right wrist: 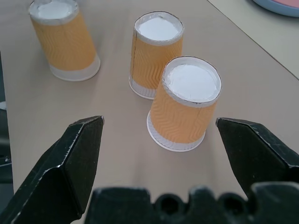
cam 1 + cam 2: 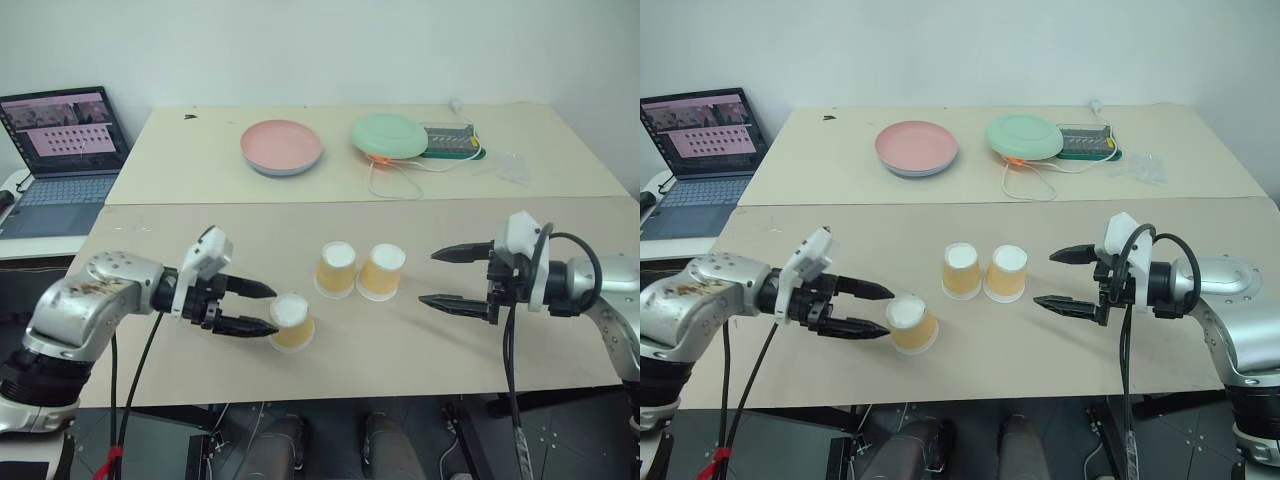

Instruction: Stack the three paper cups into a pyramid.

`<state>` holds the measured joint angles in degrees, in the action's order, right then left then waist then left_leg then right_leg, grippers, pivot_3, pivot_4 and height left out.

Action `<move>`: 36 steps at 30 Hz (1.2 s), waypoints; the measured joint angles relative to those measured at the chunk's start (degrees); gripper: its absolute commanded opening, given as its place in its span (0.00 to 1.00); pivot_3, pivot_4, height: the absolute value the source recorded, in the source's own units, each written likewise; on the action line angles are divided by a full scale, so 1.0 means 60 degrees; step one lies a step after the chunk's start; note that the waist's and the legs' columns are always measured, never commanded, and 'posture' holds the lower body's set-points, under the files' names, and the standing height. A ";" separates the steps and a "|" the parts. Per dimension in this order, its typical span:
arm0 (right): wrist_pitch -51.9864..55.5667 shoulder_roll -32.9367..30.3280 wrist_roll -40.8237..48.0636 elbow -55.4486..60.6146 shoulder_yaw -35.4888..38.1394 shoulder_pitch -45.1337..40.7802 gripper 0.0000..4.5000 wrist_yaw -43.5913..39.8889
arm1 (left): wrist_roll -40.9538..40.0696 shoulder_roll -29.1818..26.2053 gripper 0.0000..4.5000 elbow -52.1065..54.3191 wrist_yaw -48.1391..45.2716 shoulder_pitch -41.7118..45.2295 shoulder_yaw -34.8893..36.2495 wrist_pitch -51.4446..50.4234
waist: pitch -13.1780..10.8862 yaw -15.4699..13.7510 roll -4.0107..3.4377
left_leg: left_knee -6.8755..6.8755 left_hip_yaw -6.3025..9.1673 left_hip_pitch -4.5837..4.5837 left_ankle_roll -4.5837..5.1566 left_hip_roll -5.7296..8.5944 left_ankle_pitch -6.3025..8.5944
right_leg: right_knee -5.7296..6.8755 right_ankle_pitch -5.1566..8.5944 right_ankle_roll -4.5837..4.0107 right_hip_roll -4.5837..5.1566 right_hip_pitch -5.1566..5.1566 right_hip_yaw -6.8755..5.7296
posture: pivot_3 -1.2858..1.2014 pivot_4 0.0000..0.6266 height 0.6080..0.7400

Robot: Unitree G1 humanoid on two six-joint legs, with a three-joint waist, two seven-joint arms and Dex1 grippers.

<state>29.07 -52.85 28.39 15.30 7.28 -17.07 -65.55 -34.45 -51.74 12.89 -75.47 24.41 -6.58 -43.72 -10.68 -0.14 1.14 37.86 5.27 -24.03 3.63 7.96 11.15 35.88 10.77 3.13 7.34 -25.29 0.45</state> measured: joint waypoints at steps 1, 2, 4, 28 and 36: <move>0.0018 0.0000 0.0007 0.0000 0.0006 0.0000 1.00 0.0017 | 0.0099 0.0065 0.85 -0.0044 -0.0004 0.0025 -0.0039 0.0063 | 0.0000 -0.0008 0.0000 | 0.0000 0.0000 0.0000 0.0000 0.0000 0.0000 | 0.0000 0.0000 0.0001 0.0000 0.0000 -0.0001 | 0.52 0.24 0.83; 0.0022 0.0001 0.0013 0.0000 0.0008 0.0001 1.00 0.0033 | 0.0131 0.0098 0.85 -0.0057 -0.0006 0.0033 -0.0079 0.0129 | 0.0000 -0.0013 0.0000 | 0.0000 0.0000 0.0000 0.0000 0.0000 0.0000 | 0.0000 0.0000 0.0001 0.0000 -0.0001 -0.0002 | 0.52 0.24 0.83; 0.0032 0.0000 0.0019 0.0003 0.0022 0.0001 1.00 0.0062 | 0.0210 0.0179 0.85 -0.0110 -0.0008 0.0065 -0.0170 0.0254 | 0.0000 -0.0031 0.0000 | 0.0000 0.0001 0.0000 0.0001 0.0000 0.0000 | -0.0001 0.0000 0.0000 0.0001 -0.0001 -0.0003 | 0.52 0.24 0.83; 0.0057 0.0001 0.0359 0.0170 0.0143 0.0090 1.00 0.0449 | 0.1667 0.1348 0.85 -0.0675 0.0526 0.0342 -0.0732 0.1892 | 0.0000 -0.0064 0.0000 | 0.0000 0.0001 -0.0002 0.0003 0.0000 -0.0001 | -0.0003 -0.0001 0.0001 0.0002 0.0000 -0.0010 | 0.52 0.24 0.83; 0.0056 0.0001 0.0355 0.0168 0.0143 0.0090 1.00 0.0512 | 0.1627 0.1530 0.85 -0.0524 0.0611 0.0344 -0.0732 0.1884 | 0.0000 -0.0066 0.0001 | 0.0000 0.0000 -0.0002 0.0003 0.0000 -0.0001 | -0.0003 -0.0001 0.0001 0.0001 0.0001 -0.0011 | 0.52 0.24 0.83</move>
<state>29.41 -52.85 30.52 16.31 8.14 -16.53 -62.48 -24.69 -42.56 9.74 -71.80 26.48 -10.97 -32.42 -10.68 -0.54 1.15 37.86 5.27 -24.04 3.64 7.97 11.15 35.86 10.77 3.13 7.35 -25.28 0.39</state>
